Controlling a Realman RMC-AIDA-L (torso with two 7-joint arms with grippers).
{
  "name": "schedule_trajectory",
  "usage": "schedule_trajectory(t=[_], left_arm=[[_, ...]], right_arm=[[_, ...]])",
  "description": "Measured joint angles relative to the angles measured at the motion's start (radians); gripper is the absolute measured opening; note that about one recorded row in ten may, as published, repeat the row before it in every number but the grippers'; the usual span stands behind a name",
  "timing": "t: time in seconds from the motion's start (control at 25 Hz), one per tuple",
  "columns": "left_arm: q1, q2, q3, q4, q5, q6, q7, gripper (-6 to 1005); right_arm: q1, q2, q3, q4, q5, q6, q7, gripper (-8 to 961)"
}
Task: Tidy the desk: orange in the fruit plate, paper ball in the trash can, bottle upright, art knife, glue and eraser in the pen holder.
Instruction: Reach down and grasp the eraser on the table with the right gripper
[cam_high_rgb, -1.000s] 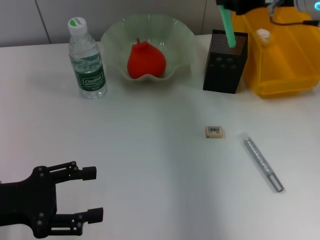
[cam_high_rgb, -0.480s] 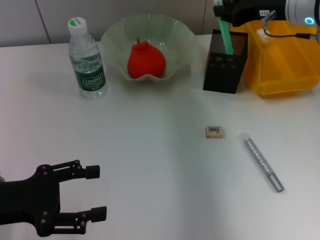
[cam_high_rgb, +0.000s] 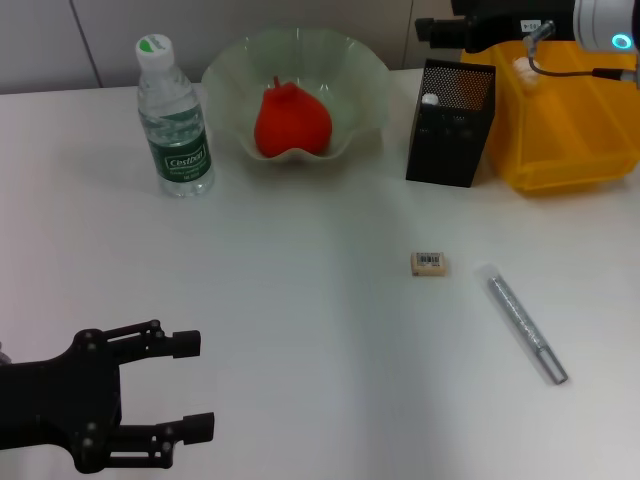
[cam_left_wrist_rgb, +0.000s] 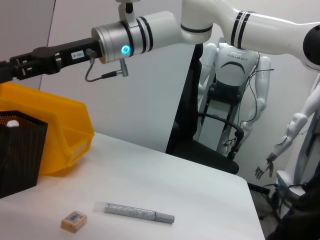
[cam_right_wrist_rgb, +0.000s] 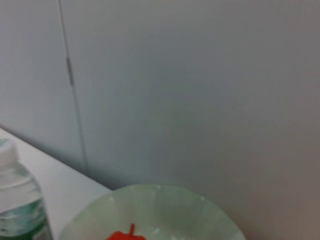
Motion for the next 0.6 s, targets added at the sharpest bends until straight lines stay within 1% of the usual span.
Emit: schedule_trajectory(t=[0.04, 0.08, 0.12, 0.16, 0.2, 0.28, 0.32, 0.36, 0.4, 0.44, 0.56, 0.6], left_arm=[[0.0, 0.0, 0.0, 0.0, 0.0, 0.0, 0.0, 841], [0.0, 0.0, 0.0, 0.0, 0.0, 0.0, 0.0, 841], [0.0, 0.0, 0.0, 0.0, 0.0, 0.001, 0.0, 841], [0.0, 0.0, 0.0, 0.0, -0.001, 0.002, 0.0, 841], [0.0, 0.0, 0.0, -0.001, -0.002, 0.004, 0.0, 841], [0.0, 0.001, 0.0, 0.0, -0.003, 0.005, 0.0, 842], [0.0, 0.003, 0.0, 0.0, -0.004, 0.005, 0.0, 842], [0.0, 0.003, 0.0, 0.0, -0.005, 0.006, 0.0, 842], [0.0, 0.004, 0.0, 0.0, -0.005, 0.006, 0.001, 842], [0.0, 0.004, 0.0, 0.0, -0.005, 0.006, 0.001, 842], [-0.001, 0.003, 0.0, 0.0, -0.005, 0.005, 0.003, 842], [-0.004, 0.002, 0.0, 0.0, -0.005, 0.004, 0.003, 842]], right_arm=[[0.0, 0.0, 0.0, 0.0, 0.0, 0.0, 0.0, 518], [-0.011, 0.001, -0.004, -0.061, -0.019, -0.066, 0.058, 529], [-0.011, 0.001, -0.004, -0.061, -0.019, -0.066, 0.058, 540], [-0.014, 0.001, -0.005, -0.097, -0.035, -0.106, 0.093, 551], [-0.017, 0.002, -0.009, -0.174, -0.086, -0.192, 0.166, 561], [-0.017, 0.002, -0.032, -0.261, -0.16, -0.282, 0.243, 583], [-0.017, 0.002, -0.032, -0.261, -0.16, -0.282, 0.243, 594], [-0.017, 0.002, -0.047, -0.298, -0.194, -0.324, 0.274, 604], [-0.013, 0.002, -0.088, -0.373, -0.271, -0.415, 0.33, 615], [-0.013, 0.002, -0.088, -0.373, -0.271, -0.415, 0.33, 615], [0.0, 0.005, -0.155, -0.452, -0.37, -0.535, 0.379, 614], [0.021, 0.008, -0.224, -0.475, -0.45, -0.616, 0.408, 614]])
